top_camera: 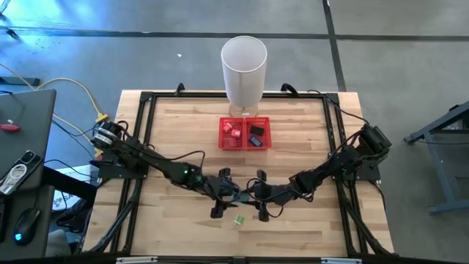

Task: Pick & Place Office items
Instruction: Put the light blue digital clock into the right red bin, then put the white charger adapter into the left red bin

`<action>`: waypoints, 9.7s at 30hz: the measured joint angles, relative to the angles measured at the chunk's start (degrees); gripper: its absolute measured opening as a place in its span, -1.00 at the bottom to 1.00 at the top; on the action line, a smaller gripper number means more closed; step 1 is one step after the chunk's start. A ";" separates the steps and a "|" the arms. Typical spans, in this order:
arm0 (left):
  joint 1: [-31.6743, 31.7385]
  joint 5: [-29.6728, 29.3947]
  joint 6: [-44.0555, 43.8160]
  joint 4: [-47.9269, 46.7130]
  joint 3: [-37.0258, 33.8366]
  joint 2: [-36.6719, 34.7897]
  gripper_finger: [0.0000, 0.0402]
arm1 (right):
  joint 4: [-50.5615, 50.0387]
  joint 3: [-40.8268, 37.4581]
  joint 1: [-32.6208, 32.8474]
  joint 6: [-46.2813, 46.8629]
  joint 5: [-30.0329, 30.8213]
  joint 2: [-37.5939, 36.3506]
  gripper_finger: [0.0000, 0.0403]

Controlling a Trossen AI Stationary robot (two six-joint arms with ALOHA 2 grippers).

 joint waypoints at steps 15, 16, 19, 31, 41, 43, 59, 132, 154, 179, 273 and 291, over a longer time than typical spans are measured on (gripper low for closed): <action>-0.02 -0.47 -1.21 -12.66 0.02 -7.94 0.72 | -0.67 0.00 0.00 0.49 1.18 0.00 -0.28; -0.02 -0.47 -1.80 -14.63 0.02 -8.90 0.72 | -1.10 0.00 0.04 1.10 1.50 0.00 -0.28; -0.07 -0.48 -3.25 -19.47 0.02 -11.18 0.72 | -3.54 0.00 0.14 2.98 3.23 0.00 -0.28; -0.86 -0.54 -7.77 -31.39 0.00 -12.46 0.72 | -18.65 0.00 1.14 13.33 15.02 -6.04 -0.28; -4.10 -0.54 -8.28 -35.49 -0.07 -12.46 0.72 | -30.45 0.02 -2.34 16.91 21.17 -14.99 -0.28; -4.76 -0.54 -8.28 -35.58 -0.07 -12.46 0.72 | -31.23 -0.02 -4.45 16.92 20.97 -15.84 -0.28; -7.30 -0.54 -8.28 -35.57 -0.07 -12.44 0.72 | -37.28 0.00 -27.19 17.98 10.91 -16.45 -0.28; -7.50 -0.51 -10.66 -35.00 -0.09 -12.39 0.72 | -31.11 0.02 -1.21 7.78 -12.07 -16.76 -0.15; -6.13 -3.03 1.89 -34.79 -4.51 -11.01 0.72 | -24.54 0.00 1.51 7.91 -13.05 -7.84 -0.14; 5.56 10.84 9.77 10.79 -31.41 -11.10 0.72 | -18.64 0.00 1.51 7.69 -13.62 -5.62 -0.14; 4.02 8.41 13.20 59.77 -30.06 18.53 0.35 | -15.70 0.00 0.24 7.56 -13.14 -5.66 -0.14; 4.02 6.47 4.33 60.46 -30.05 18.56 -0.39 | -16.18 0.00 0.24 7.51 -13.16 -5.66 -0.14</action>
